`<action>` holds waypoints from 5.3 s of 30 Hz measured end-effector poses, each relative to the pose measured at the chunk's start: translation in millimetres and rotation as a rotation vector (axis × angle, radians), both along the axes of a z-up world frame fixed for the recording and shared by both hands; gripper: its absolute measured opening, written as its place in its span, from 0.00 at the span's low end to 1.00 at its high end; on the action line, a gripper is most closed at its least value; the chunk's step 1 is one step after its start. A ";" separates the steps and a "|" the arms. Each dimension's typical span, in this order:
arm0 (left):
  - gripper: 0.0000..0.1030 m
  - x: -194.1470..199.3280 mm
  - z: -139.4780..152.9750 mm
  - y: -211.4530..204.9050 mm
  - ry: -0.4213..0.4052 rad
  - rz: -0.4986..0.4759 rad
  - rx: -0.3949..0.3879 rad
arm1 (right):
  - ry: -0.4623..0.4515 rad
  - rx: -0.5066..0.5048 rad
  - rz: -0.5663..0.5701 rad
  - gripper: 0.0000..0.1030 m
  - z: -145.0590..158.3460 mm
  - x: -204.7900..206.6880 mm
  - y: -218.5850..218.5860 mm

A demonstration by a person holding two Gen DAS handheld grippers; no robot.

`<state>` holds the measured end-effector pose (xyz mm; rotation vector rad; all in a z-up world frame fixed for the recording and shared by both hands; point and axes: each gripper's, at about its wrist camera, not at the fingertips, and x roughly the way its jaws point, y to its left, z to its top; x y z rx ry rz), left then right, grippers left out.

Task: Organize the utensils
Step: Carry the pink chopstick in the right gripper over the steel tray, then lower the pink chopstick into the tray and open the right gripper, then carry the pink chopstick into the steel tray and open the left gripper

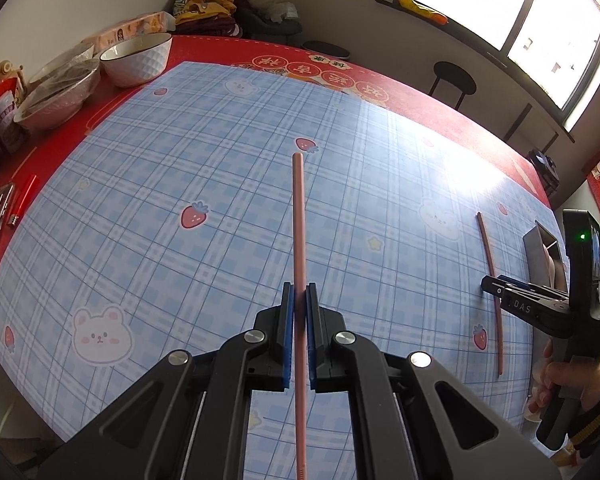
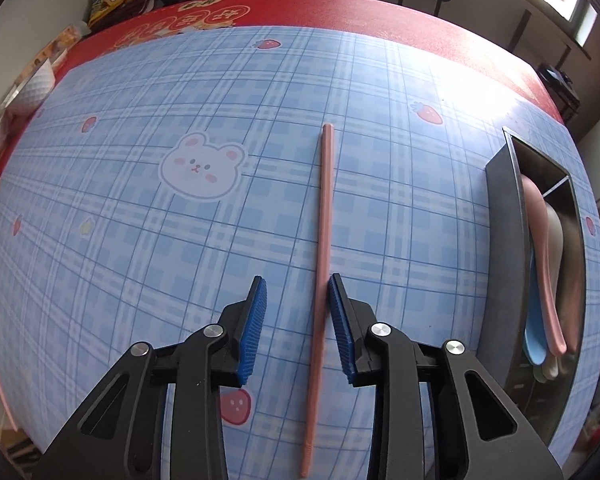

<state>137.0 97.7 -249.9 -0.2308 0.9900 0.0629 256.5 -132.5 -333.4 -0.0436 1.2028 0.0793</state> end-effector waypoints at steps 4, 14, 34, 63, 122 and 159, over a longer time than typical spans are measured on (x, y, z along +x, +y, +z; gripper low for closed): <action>0.05 0.5 1.9 -1.4 -0.006 -0.006 0.000 | 0.004 0.009 0.004 0.08 0.3 -2.4 5.1; 0.05 3.3 5.5 -13.9 -0.012 -0.017 -0.008 | -0.058 0.083 0.005 0.05 17.6 -25.0 -9.2; 0.05 23.3 8.2 -99.7 -0.026 -0.194 -0.015 | -0.127 0.239 -0.109 0.05 55.8 -71.4 -94.9; 0.05 0.9 5.5 -46.1 -0.016 -0.076 -0.033 | 0.149 0.130 -0.026 0.07 -3.4 -26.0 -24.9; 0.05 15.1 6.5 -107.3 0.020 -0.180 0.029 | -0.016 0.343 -0.319 0.08 24.5 -40.7 -181.9; 0.05 45.3 10.7 -304.6 0.126 -0.381 -0.135 | -0.189 0.358 -0.291 0.84 66.2 -125.3 -276.6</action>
